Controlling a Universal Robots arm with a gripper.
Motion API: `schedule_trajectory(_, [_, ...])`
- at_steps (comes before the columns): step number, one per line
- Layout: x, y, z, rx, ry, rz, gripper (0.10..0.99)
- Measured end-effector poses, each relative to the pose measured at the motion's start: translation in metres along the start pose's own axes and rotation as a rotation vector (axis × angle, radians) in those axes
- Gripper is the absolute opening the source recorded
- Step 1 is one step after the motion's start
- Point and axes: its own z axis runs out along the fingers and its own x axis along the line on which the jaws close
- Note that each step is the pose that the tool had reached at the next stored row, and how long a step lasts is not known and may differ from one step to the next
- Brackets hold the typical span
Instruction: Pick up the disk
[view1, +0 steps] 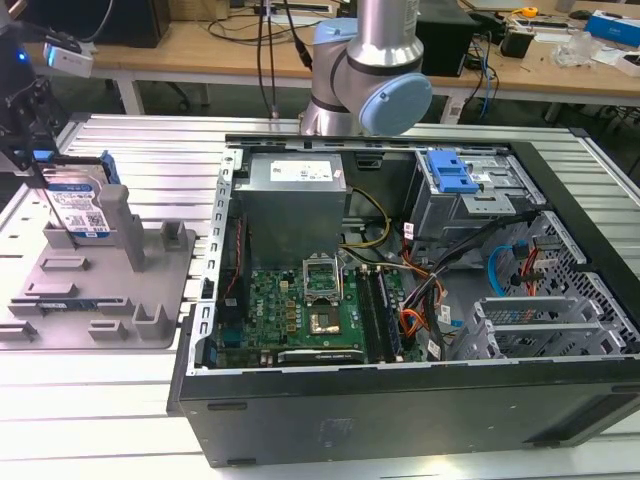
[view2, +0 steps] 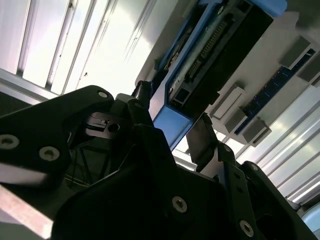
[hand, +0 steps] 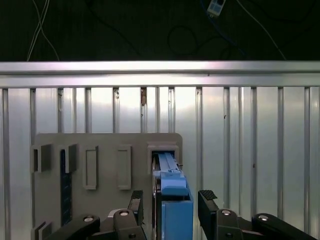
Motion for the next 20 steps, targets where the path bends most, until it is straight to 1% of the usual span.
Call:
schedule_trajectory(2, [0.0, 0.0003, 0.0017, 0.0, 0.0, 0.0, 0.557])
schedule_trajectory(3, [0.0, 0.0004, 0.003, 0.0, 0.0, 0.0, 0.471])
schedule_trajectory(6, [0.0, 0.0004, 0.0047, 0.0, 0.0001, 0.0, 0.471])
schedule_trajectory(20, [0.0, 0.0004, 0.0052, 0.001, 0.0, 0.0, 0.471])
